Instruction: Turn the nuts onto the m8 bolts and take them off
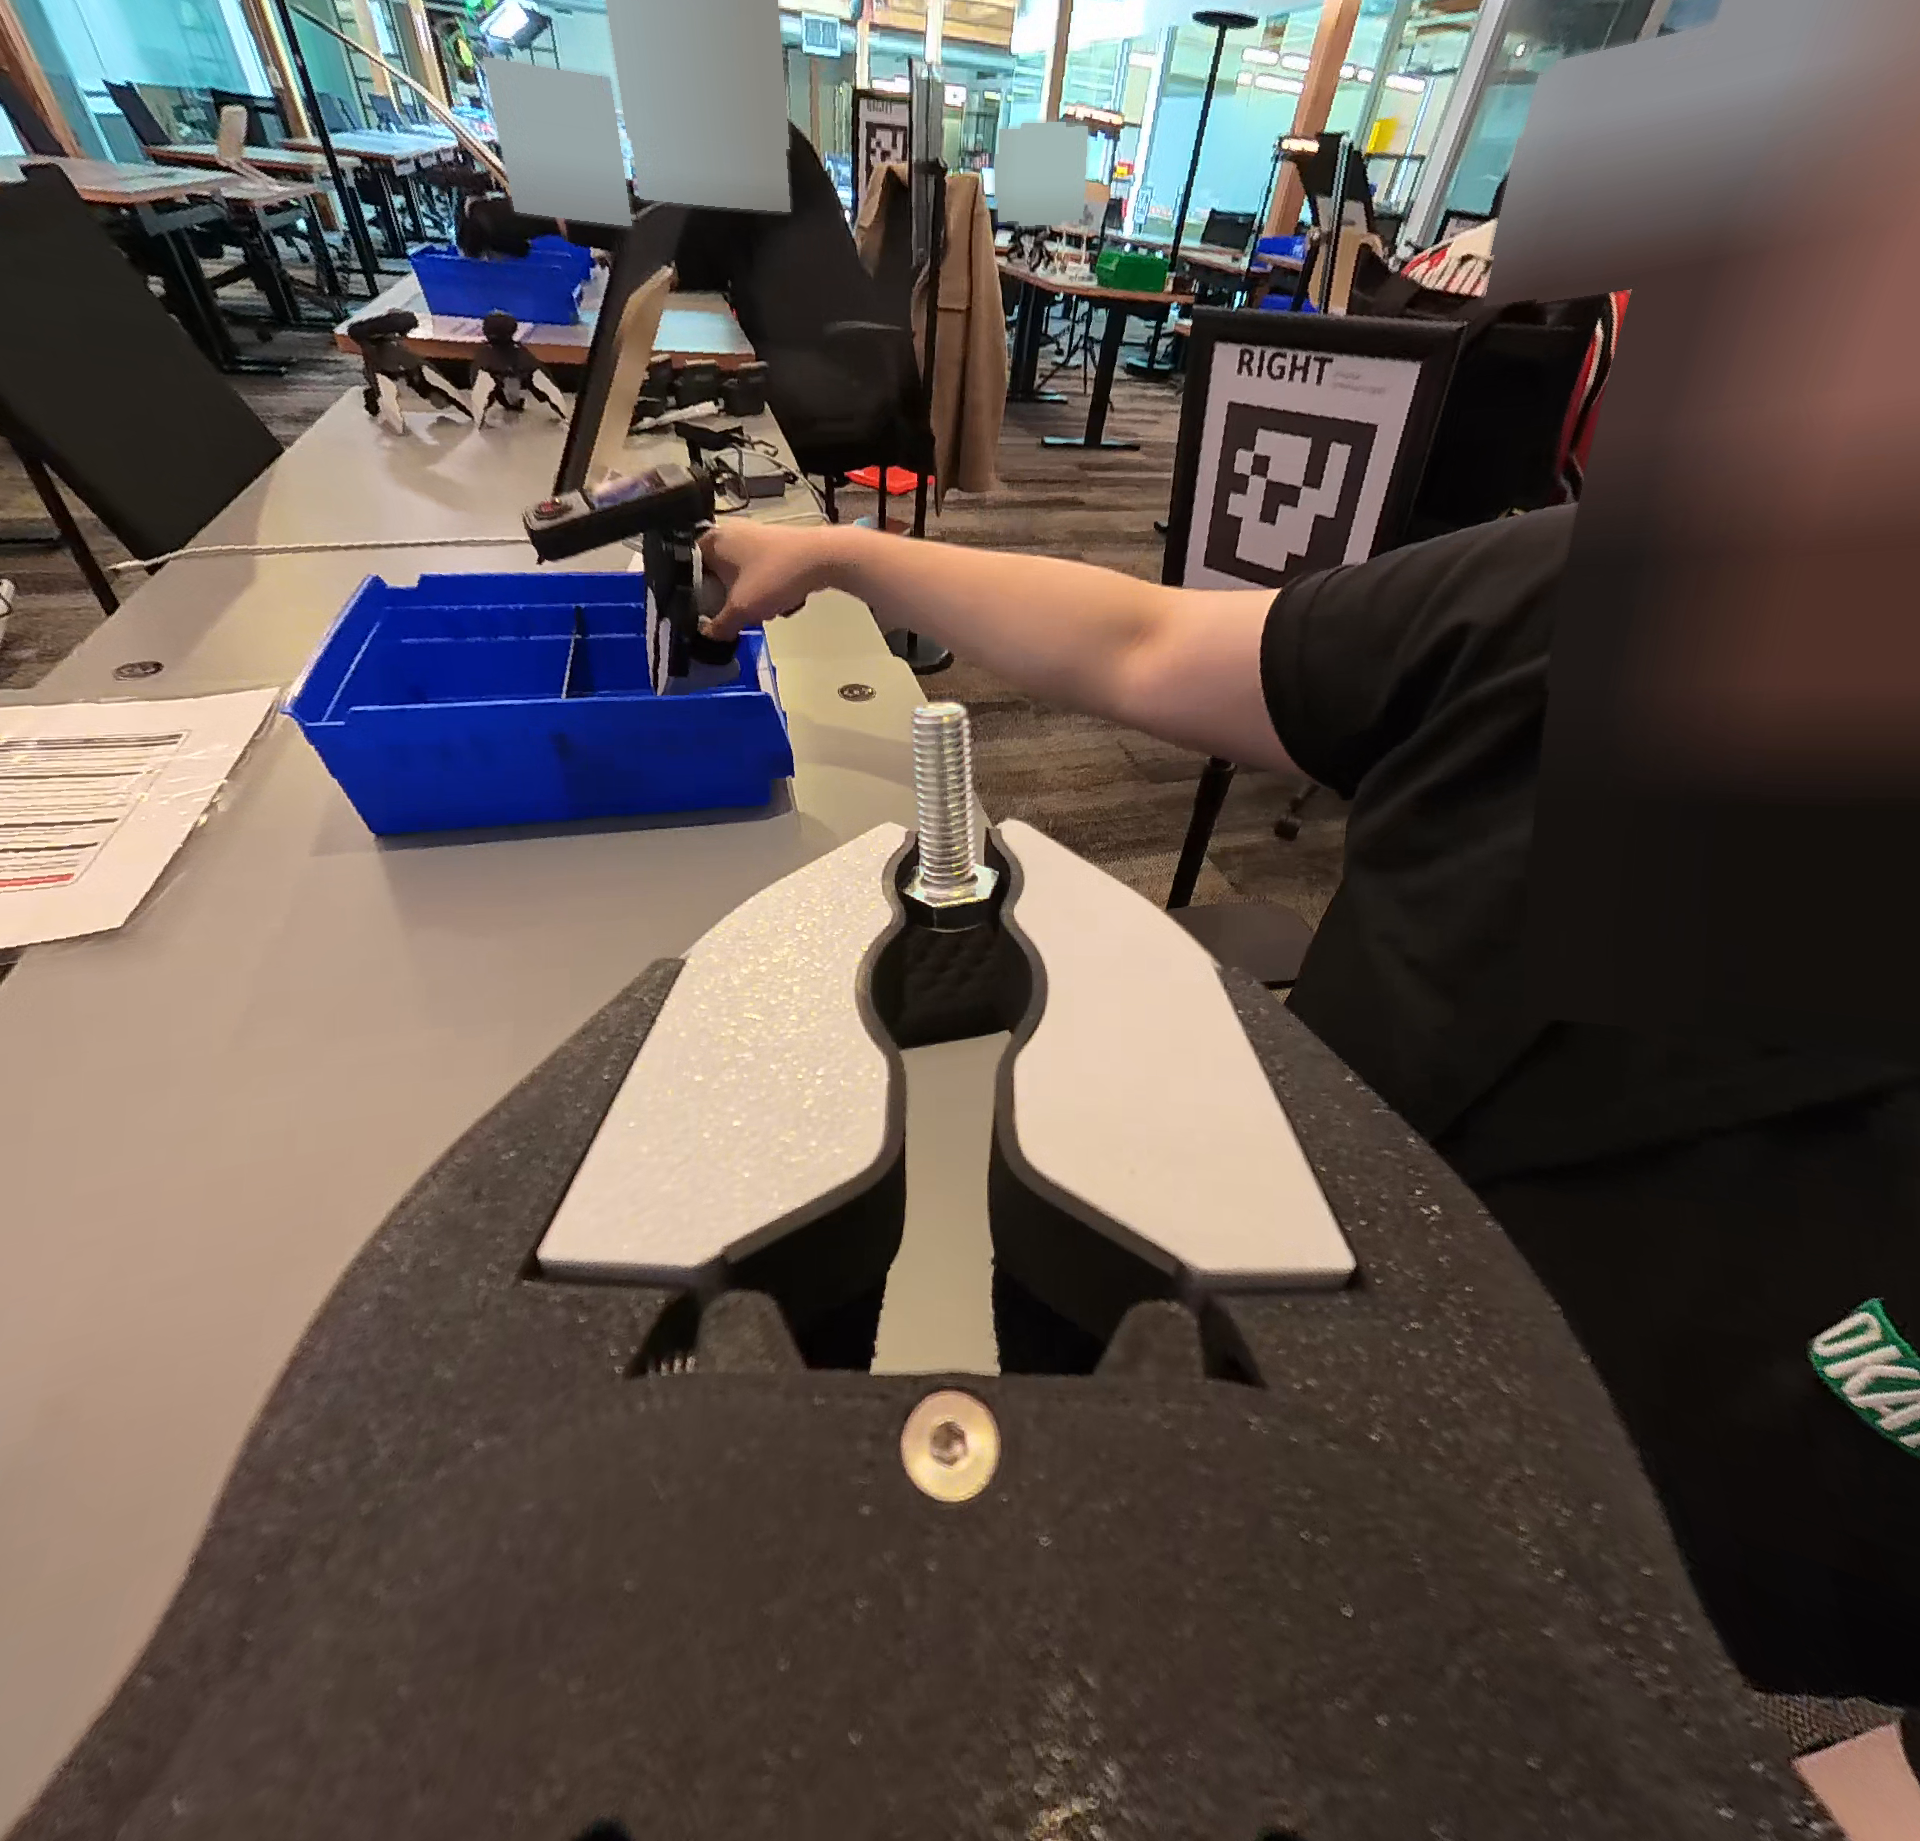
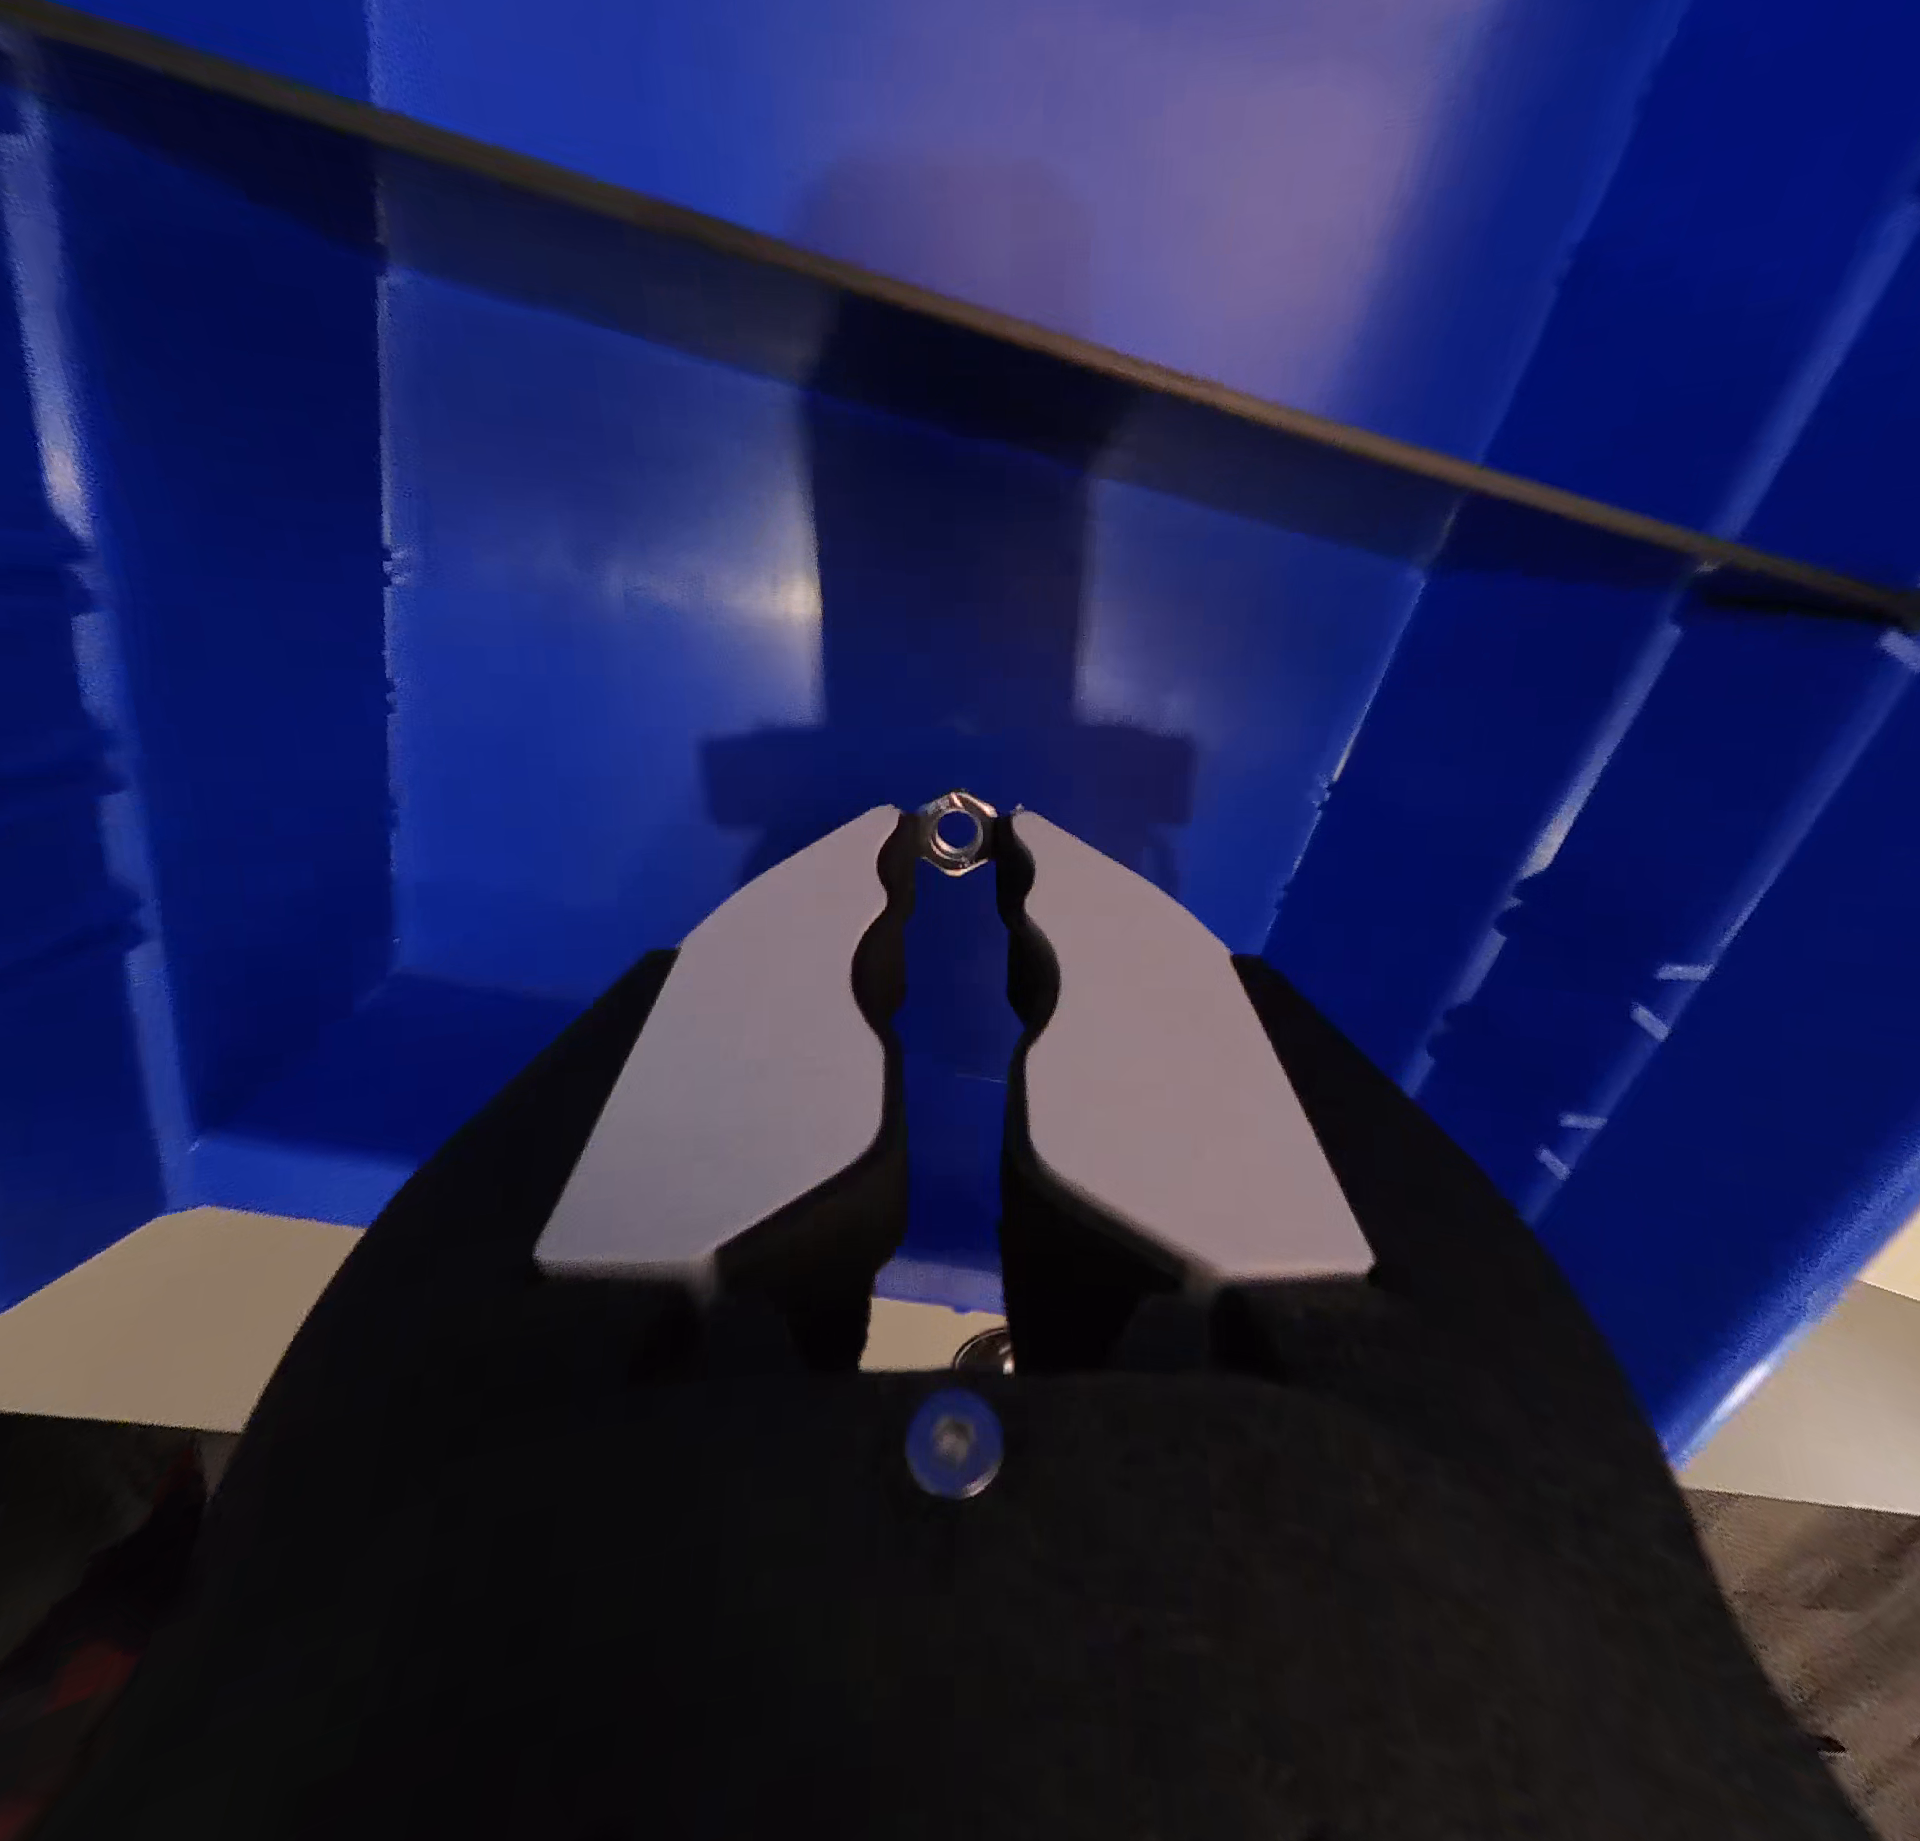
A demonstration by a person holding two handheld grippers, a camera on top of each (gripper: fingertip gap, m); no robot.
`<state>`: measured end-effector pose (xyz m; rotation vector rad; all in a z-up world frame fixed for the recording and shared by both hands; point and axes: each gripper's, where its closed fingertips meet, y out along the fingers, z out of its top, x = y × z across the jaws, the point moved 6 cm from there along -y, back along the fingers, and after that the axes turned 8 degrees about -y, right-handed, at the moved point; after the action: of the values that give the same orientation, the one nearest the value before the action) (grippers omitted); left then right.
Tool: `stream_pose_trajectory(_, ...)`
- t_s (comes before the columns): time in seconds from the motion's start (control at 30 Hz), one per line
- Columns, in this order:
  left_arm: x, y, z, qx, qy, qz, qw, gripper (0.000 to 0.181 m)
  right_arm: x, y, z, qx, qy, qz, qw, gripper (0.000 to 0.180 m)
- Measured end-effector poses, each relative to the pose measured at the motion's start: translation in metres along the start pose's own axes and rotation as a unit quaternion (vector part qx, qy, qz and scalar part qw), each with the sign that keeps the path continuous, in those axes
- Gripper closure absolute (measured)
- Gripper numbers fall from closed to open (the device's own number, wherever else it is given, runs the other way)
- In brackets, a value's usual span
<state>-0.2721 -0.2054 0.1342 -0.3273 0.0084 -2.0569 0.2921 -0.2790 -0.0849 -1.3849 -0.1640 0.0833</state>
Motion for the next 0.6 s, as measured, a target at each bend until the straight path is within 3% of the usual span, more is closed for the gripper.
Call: stream_pose_trajectory(0.6, 0.0018, -0.0013, -0.0034, -0.013, 0.002, -0.001, 1.0, 0.169, 0.008, 0.0051, 0.0009, 0.022, 0.017, 0.005, 1.0, 0.163)
